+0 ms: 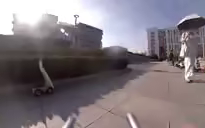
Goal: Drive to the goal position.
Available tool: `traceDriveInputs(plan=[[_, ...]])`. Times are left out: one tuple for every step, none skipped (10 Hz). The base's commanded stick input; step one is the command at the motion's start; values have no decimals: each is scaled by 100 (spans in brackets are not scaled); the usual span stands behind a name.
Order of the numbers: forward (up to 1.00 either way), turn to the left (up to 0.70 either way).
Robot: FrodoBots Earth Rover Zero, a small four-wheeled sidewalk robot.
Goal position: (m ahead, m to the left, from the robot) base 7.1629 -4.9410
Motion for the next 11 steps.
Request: traceDriveInputs(plan=[[70, 0], [70, 0], [70, -24], [70, -35], [70, -35], [70, -35], [70, -35], [70, -35], [70, -35], [70, -8], [70, 0]])
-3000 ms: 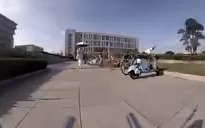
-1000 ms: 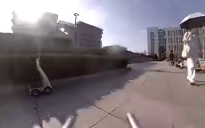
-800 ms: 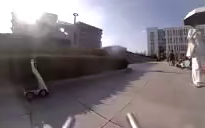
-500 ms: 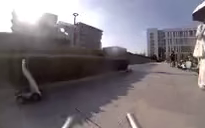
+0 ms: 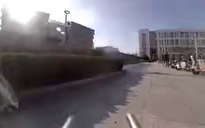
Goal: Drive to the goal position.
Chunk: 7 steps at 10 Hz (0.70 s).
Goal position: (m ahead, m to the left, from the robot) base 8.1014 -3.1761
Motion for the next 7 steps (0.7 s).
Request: traceDriveInputs(plan=[[70, 0], [70, 0], [70, 0], [70, 0], [70, 0], [70, 0], [70, 0]])
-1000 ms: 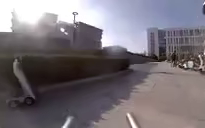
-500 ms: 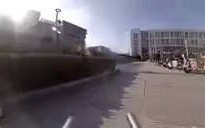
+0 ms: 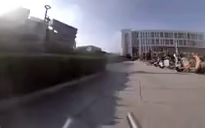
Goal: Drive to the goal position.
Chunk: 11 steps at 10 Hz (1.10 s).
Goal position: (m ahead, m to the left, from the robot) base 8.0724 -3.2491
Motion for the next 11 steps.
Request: traceDriveInputs(plan=[[70, 0], [70, 0], [70, 0], [70, 0], [70, 0], [70, 0], [70, 0], [70, 0], [70, 0], [70, -35], [70, -35]])
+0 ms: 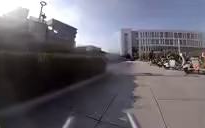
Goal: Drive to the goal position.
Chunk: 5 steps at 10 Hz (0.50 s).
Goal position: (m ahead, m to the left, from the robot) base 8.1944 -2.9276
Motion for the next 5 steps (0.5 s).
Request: traceDriveInputs(plan=[[70, -35], [70, -35], [70, -35], [70, -16], [70, 0]])
